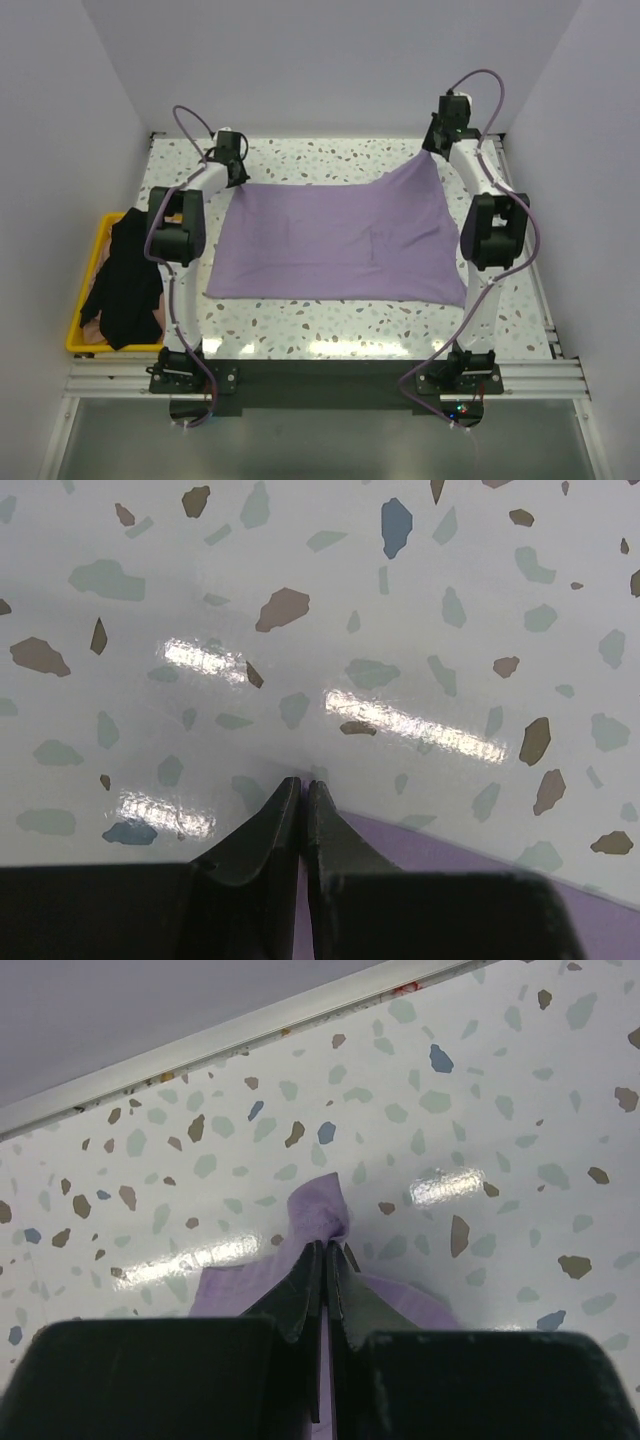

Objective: Fold and stack the t-shirts
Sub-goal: Fold the tshirt

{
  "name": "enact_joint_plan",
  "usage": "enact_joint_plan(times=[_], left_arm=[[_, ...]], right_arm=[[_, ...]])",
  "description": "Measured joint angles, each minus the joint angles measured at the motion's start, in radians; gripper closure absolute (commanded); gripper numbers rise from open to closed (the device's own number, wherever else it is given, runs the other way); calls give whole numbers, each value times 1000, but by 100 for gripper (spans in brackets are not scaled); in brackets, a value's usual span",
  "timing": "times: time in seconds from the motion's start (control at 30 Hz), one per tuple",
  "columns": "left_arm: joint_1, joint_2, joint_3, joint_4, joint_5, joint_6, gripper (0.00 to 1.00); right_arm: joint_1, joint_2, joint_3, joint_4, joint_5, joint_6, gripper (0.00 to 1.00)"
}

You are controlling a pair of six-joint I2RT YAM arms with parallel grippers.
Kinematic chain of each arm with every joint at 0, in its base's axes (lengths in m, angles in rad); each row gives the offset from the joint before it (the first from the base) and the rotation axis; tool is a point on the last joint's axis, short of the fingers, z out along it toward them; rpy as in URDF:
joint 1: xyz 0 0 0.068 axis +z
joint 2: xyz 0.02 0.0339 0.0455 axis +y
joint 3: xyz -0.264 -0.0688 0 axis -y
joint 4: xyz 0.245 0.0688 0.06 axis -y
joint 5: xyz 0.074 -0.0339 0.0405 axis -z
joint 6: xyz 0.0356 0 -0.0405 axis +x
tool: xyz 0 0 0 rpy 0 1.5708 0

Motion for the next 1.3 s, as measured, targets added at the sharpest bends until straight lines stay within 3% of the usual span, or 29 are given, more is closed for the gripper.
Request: enact_joint_plan(times=[0.43,1.3], left_arm=[[35,-83,-37,25,37,-18,94],[44,-356,-340,48,29,-74,96]], right_arm=[[-2,-146,-238,39,-25,20,100],[-6,-738,-877,90,-52,139,100]])
